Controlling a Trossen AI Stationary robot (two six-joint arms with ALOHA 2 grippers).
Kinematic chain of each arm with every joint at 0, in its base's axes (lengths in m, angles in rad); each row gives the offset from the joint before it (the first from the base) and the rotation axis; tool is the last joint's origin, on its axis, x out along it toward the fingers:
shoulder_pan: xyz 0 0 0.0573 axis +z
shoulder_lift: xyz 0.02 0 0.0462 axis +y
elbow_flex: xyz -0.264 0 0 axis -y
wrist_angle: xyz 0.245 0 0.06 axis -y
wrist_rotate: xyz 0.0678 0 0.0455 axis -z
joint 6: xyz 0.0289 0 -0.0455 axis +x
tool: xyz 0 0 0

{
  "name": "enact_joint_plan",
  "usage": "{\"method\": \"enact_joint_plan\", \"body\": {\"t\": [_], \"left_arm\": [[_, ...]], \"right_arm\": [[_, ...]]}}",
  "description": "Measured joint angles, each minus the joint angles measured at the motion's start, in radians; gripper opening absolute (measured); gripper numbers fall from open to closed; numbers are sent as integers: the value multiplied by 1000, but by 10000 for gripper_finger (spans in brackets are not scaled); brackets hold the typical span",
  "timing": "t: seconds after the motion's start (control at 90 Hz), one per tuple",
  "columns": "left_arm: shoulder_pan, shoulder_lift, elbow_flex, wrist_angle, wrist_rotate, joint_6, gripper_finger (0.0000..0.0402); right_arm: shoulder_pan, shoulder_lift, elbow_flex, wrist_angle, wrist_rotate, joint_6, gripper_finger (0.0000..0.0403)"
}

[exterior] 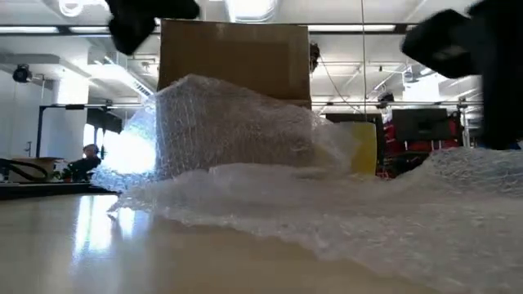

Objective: Wrap mug
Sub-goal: Prepare the transparent bubble wrap

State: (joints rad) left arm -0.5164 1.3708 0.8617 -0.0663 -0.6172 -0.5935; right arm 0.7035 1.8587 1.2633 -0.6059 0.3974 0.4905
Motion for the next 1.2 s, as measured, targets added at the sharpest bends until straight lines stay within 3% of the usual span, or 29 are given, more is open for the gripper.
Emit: {"method": "enact_joint_plan", "body": {"t": [0.078,0.2,0.411,0.589,0.7,0.867,0.978,1.2], "left_arm": [[64,68,-1,-5,-2,56,0],[152,165,7,-83,-2,102,0],[173,201,30,-402,10,-154,0],[102,213,-25,-645,101,-461,0],[20,208,-93,-622,215,-638,0],[-128,195,-96,-600,264,-826,0],[-162,150,-25,-593,197,-815,0],[-139,86,90,-578,-48,-501,0]], "right_arm": [[-15,10,-17,56,39,13,0],[-28,43,-37,90,-1,59,0],[7,87,-40,80,-190,78,0],[37,81,-40,-13,-214,74,0],[41,68,-42,-86,-215,74,0],[38,29,-47,-148,-222,67,0],[24,1,-46,-144,-195,28,0],[-31,-1,-47,-84,-29,15,0]]}}
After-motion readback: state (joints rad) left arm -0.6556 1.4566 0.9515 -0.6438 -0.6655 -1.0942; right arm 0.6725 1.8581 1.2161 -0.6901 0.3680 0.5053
